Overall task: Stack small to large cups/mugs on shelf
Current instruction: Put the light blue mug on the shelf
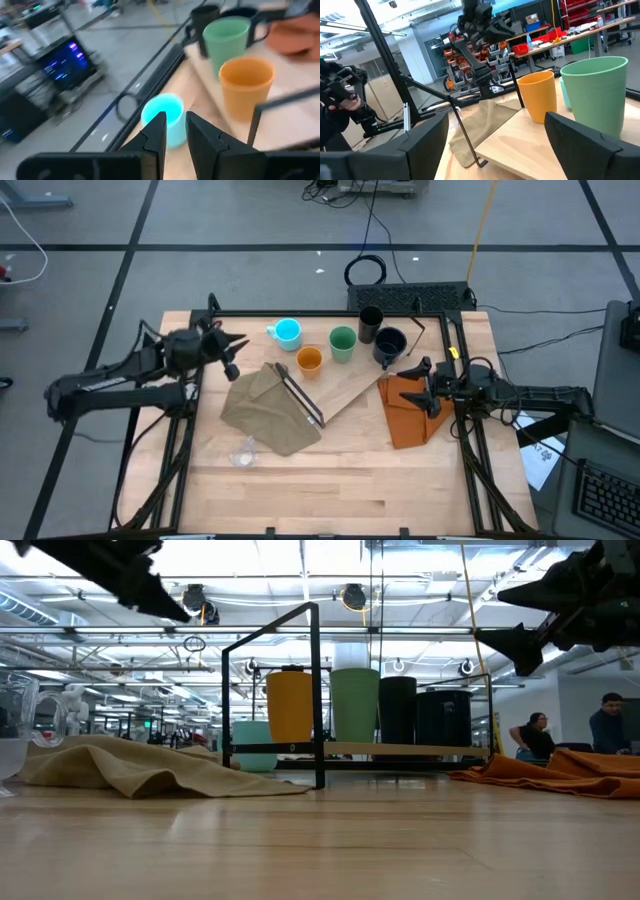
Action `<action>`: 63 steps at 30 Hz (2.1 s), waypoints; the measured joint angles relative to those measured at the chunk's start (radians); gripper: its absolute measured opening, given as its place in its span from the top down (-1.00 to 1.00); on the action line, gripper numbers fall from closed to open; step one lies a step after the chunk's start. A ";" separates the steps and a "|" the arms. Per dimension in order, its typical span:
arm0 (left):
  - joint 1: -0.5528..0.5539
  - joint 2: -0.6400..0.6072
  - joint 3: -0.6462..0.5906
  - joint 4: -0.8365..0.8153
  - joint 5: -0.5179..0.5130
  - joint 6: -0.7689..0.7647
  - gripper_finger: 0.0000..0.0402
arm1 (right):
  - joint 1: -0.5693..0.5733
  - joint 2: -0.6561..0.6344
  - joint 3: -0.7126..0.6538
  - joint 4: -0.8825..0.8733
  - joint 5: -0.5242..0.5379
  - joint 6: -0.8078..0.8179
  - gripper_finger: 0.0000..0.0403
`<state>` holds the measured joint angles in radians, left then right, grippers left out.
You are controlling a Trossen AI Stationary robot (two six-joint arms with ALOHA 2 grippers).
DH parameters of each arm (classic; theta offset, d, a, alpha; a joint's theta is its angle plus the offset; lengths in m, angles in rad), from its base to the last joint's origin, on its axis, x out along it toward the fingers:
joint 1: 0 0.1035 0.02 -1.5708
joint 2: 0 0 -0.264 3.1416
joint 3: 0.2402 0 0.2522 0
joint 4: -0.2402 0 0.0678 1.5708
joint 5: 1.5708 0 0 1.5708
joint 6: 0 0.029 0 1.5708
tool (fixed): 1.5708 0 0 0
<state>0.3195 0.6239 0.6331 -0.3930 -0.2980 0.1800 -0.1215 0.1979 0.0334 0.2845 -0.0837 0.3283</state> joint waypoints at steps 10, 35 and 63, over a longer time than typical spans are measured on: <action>0.306 0.308 0.006 0.198 0.451 0.135 0.63 | 0.000 0.005 0.000 -0.016 0.000 0.001 -0.60; 0.369 0.671 0.365 -0.156 0.514 0.229 -0.42 | 0.000 0.005 0.000 -0.035 -0.053 -0.011 -0.60; 0.454 0.811 0.371 -0.167 0.406 0.413 0.05 | 0.000 0.005 0.000 -0.052 -0.053 -0.019 -0.60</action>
<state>0.7737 1.4346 1.0042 -0.5602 0.1078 0.5931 -0.1215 0.2024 0.0334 0.2325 -0.1371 0.3093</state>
